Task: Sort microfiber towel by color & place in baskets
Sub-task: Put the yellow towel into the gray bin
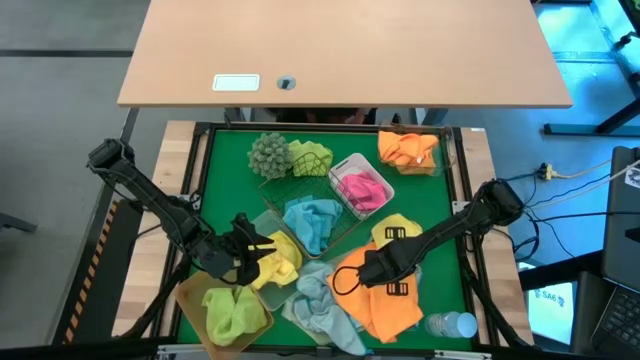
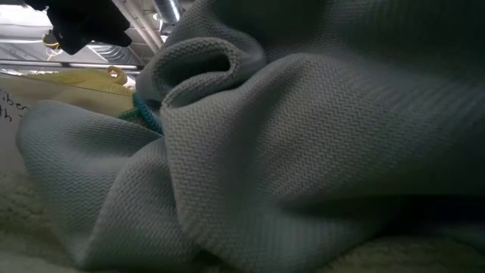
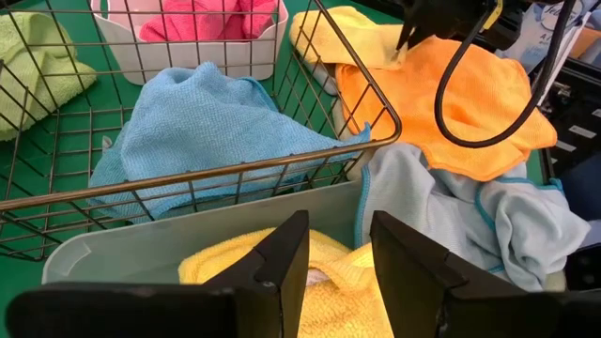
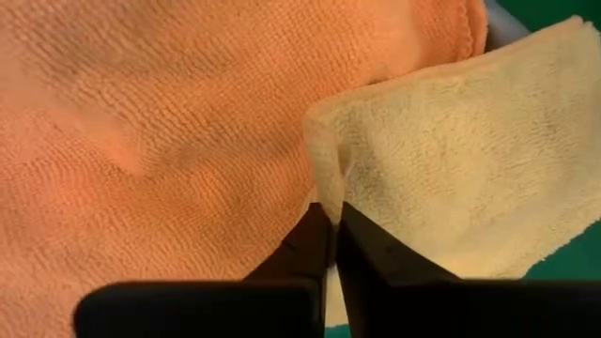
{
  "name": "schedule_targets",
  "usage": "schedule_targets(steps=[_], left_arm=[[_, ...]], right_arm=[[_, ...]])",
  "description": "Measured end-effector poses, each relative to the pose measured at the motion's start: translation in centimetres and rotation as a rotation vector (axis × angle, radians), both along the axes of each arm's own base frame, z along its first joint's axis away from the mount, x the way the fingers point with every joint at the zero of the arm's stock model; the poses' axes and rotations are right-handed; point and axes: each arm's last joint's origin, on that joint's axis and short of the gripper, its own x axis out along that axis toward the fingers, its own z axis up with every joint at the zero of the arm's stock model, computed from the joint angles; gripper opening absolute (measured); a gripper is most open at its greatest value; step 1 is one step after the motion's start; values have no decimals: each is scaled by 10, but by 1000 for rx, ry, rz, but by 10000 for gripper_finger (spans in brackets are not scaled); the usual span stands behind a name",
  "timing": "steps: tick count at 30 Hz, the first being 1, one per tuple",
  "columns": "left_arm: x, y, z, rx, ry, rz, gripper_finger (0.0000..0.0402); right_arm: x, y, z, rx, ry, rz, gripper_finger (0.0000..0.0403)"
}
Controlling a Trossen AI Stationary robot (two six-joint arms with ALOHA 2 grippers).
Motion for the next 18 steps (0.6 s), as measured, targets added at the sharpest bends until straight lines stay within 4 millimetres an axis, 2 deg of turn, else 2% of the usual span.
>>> schedule_targets(steps=[3, 6, 18], left_arm=[[1, -1, 2, -17, -21, -8, 112], [5, -4, 7, -10, -66, -37, 112], [16, -5, 23, 131, -195, -143, 112]], right_arm=[[0, 0, 2, -2, 4, 0, 15], [3, -1, 15, 5, -8, -1, 5], [31, -5, 108, 31, -305, 84, 8]])
